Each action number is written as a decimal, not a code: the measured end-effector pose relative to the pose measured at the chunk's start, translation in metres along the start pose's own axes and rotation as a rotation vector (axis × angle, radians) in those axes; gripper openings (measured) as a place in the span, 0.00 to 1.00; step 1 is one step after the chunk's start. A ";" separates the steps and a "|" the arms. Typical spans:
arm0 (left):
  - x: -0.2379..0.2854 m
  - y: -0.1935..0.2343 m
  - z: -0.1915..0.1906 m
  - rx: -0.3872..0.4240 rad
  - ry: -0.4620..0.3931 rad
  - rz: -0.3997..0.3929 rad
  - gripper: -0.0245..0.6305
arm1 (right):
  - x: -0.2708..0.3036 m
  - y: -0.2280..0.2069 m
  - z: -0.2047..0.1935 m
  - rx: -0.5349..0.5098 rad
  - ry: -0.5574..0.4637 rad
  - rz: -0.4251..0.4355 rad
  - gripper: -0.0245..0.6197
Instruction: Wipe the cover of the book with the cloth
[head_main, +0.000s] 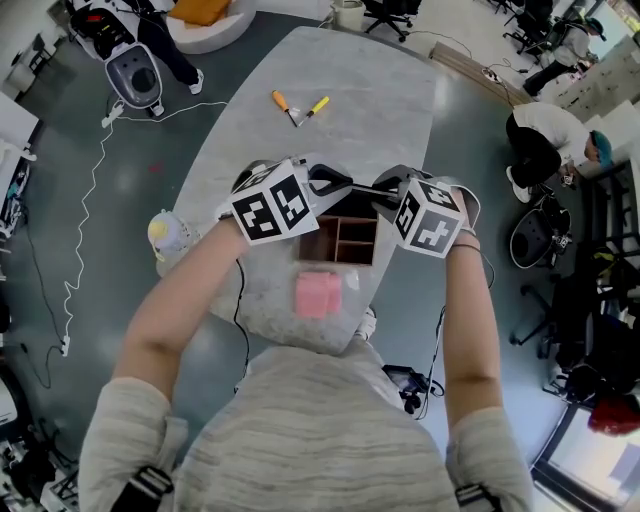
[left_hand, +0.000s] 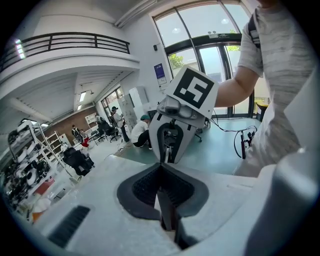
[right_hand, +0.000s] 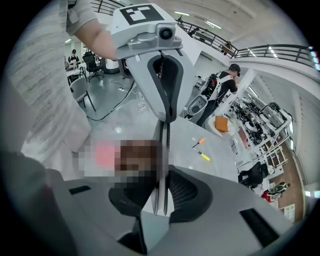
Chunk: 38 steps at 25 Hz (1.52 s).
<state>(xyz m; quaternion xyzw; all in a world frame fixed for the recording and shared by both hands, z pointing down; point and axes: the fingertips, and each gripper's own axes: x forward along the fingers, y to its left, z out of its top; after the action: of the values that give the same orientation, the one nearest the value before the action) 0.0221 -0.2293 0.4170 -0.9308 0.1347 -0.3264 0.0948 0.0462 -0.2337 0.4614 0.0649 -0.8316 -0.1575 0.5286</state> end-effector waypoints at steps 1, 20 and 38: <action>-0.001 0.000 -0.001 0.001 0.004 0.002 0.06 | -0.002 0.000 0.000 -0.006 0.011 -0.001 0.16; 0.005 -0.007 -0.051 -0.162 0.047 -0.015 0.06 | 0.067 0.024 -0.016 0.038 0.071 0.104 0.15; -0.014 -0.024 -0.052 -0.418 -0.154 0.096 0.06 | -0.009 0.014 0.021 0.488 -0.438 -0.178 0.15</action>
<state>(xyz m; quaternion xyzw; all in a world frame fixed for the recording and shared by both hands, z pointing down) -0.0171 -0.2069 0.4553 -0.9450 0.2356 -0.2144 -0.0746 0.0322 -0.2140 0.4501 0.2266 -0.9297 -0.0095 0.2902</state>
